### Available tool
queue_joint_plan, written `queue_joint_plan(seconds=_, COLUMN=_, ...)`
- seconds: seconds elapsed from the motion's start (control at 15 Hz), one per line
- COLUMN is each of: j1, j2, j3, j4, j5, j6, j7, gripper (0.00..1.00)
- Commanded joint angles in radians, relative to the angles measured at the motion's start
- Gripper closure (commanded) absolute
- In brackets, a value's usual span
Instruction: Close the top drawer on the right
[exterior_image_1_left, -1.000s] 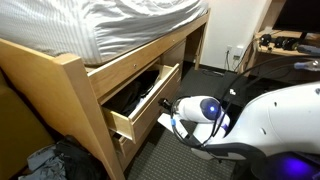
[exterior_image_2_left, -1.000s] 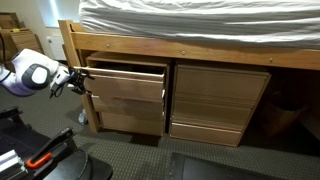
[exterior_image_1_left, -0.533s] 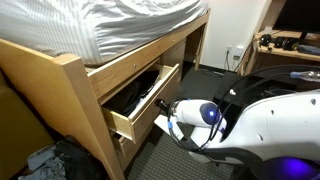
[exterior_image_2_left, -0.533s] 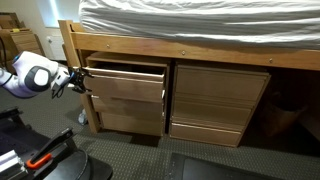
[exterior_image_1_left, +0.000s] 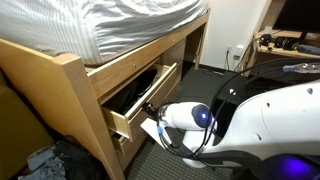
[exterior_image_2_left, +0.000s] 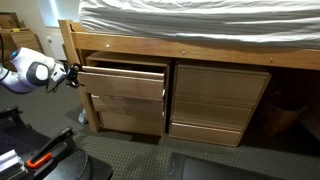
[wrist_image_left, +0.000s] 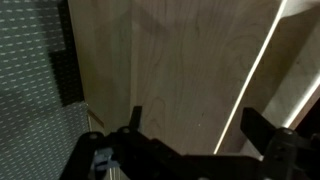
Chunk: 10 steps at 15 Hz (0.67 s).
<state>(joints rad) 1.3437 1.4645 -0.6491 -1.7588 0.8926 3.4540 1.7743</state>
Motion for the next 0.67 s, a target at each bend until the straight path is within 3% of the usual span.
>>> queue_joint_plan(seconds=0.0, j1=-0.009, j2=0.0, j3=0.014, j4=0.018, j5=0.06, j6=0.0, j7=-0.069, gripper=0.0)
queue_joint_plan(seconds=0.6, j1=-0.006, j2=0.007, j3=0.004, j4=-0.012, j5=0.059, j6=0.008, j7=-0.071, gripper=0.0)
